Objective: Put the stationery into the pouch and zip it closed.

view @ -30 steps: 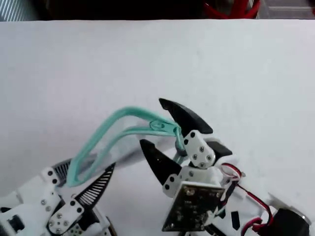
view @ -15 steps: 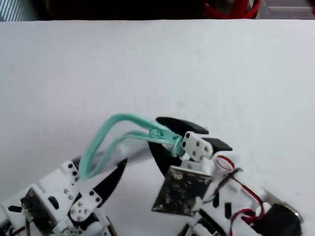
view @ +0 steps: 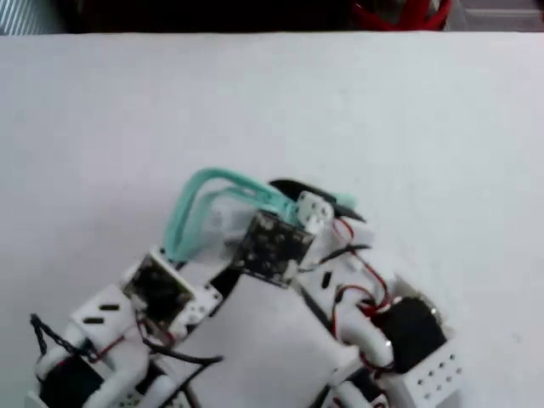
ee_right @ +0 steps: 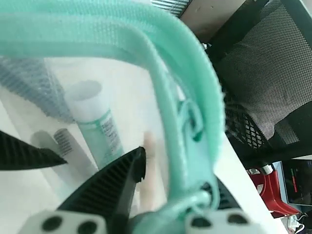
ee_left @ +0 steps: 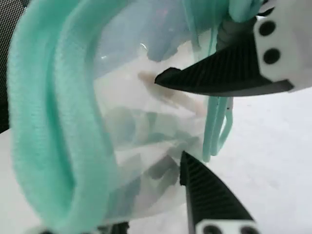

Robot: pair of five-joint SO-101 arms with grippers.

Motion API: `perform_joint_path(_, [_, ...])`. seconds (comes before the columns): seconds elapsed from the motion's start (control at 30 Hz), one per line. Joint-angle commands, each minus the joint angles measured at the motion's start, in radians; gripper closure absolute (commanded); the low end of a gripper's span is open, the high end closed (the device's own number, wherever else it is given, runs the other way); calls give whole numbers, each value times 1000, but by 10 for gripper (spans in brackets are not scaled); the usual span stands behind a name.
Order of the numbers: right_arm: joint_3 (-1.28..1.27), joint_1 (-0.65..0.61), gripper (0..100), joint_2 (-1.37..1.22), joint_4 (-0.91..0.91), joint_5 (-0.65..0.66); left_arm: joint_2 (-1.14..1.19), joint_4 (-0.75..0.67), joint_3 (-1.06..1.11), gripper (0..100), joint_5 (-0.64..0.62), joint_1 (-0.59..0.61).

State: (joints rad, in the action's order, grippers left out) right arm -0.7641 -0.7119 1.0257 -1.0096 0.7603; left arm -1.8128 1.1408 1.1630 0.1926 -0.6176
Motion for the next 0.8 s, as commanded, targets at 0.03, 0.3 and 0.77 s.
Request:
perform_joint_path(0.03, [-144,-21,979,-56,82,6,-12,-103,-26,788,-84,-24])
perform_joint_path(0.3, [-262,-27,979,-53,139,5,-12,-107,-32,785,-91,4])
perform_joint_path(0.77, [-213,-239,980,277,-61,2,-12,-54,-196,790,-183,188])
